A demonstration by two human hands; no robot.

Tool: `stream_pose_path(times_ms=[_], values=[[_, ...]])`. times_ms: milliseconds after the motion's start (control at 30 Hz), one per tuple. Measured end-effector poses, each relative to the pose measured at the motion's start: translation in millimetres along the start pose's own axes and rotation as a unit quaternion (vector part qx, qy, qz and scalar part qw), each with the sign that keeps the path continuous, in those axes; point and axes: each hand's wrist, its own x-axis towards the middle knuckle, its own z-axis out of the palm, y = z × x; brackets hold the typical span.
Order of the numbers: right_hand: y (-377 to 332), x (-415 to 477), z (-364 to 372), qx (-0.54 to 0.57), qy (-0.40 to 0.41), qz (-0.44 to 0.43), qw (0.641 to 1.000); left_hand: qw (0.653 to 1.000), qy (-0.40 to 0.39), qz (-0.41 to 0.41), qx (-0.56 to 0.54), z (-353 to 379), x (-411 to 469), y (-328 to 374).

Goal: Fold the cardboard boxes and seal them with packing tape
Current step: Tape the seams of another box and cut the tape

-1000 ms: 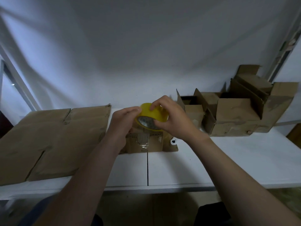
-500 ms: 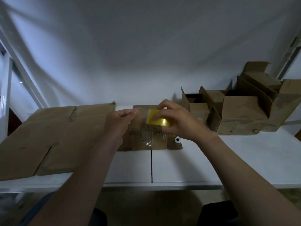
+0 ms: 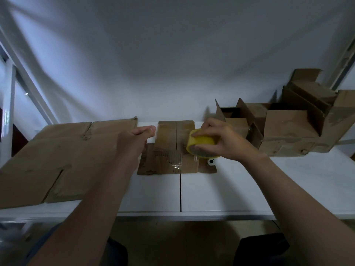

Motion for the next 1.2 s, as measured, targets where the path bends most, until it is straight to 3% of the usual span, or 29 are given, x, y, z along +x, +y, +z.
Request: stream_pose_path(times_ms=[100, 233, 367, 933, 1200], values=[[3.2, -3.3, -4.9, 0.006, 0.038, -0.009, 0.999, 0.999, 0.012, -0.028, -0.011, -5.4, 7.5, -8.1], [19.4, -13.3, -4.0, -0.041, -0.006, -0.007, 0.999, 0.997, 0.029, -0.068, -0.024, -16.7, 19.6, -24.3], [22.2, -17.5, -10.9, -0.014, -0.011, 0.01, 1.0, 0.994, 0.033, -0.1, -0.041, -19.6, 20.4, -39.4], [50.1, -21.3, 2.1, -0.052, -0.069, 0.018, 0.996, 0.991, -0.001, -0.119, -0.069, -11.4, 20.9, -81.8], [68.0, -20.1, 27.0, -0.063, -0.099, 0.063, 0.991, 0.986, 0.031, -0.147, -0.078, 4.2, 27.5, -100.8]])
